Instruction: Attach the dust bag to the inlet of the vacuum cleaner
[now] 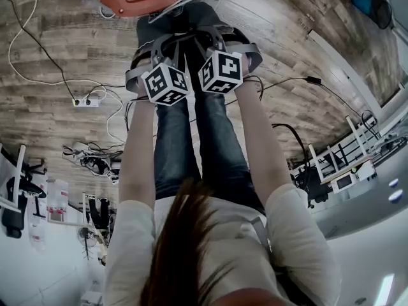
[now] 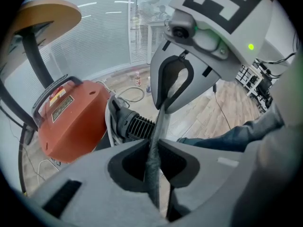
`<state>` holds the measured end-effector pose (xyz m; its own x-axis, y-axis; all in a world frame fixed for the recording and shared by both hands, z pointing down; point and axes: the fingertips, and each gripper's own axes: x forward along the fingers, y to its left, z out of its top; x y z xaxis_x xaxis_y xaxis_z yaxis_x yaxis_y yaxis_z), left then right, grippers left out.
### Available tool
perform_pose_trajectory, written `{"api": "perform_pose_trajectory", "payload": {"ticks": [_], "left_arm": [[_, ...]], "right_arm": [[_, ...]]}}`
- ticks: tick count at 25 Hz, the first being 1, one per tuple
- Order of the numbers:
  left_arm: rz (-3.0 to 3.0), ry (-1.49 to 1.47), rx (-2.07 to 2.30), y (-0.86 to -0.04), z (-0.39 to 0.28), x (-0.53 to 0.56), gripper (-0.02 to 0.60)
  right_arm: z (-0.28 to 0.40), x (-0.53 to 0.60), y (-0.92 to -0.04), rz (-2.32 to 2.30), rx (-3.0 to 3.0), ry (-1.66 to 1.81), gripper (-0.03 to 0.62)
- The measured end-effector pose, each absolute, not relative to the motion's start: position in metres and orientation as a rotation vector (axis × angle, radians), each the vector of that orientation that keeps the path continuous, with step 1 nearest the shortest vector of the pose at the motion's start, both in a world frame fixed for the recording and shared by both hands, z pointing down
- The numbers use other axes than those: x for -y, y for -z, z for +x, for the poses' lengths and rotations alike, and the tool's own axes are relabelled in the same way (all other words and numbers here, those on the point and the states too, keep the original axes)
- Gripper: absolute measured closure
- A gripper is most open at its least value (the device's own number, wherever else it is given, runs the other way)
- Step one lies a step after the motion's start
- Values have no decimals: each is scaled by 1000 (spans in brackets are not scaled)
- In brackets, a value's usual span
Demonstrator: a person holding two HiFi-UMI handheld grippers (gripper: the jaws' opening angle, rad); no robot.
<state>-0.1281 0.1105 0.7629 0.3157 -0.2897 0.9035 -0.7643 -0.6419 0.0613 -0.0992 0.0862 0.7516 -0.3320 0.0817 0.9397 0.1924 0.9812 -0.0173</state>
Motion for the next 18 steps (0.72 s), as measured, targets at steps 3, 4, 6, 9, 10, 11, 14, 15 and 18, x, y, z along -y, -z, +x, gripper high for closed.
{"api": "perform_pose_trajectory", "payload": {"ticks": [3, 4, 6, 9, 10, 11, 14, 15, 18], "left_arm": [[2088, -1302, 940, -764, -128, -105, 528], [2082, -1300, 944, -764, -129, -103, 528], [2071, -1305, 950, -765, -131, -103, 529], [2056, -1330, 946, -769, -136, -103, 528], [2056, -1341, 940, -769, -137, -102, 526], [2060, -1355, 931, -769, -138, -102, 525], [2086, -1410, 906, -767, -142, -101, 525], [2088, -1429, 901, -767, -143, -101, 525], [2078, -1463, 891, -768, -145, -101, 522]], "right_arm": [[-99, -81, -753, -189, 1912, 109, 554], [-100, -79, -753, -196, 1911, 112, 554], [-103, -77, -753, -213, 1908, 123, 554], [-108, -77, -755, -235, 1912, 132, 553], [-109, -77, -755, -241, 1914, 130, 553], [-110, -77, -755, -248, 1917, 124, 553], [-112, -78, -754, -260, 1925, 106, 554], [-113, -79, -754, -262, 1926, 104, 554], [-114, -80, -755, -273, 1930, 98, 554]]}}
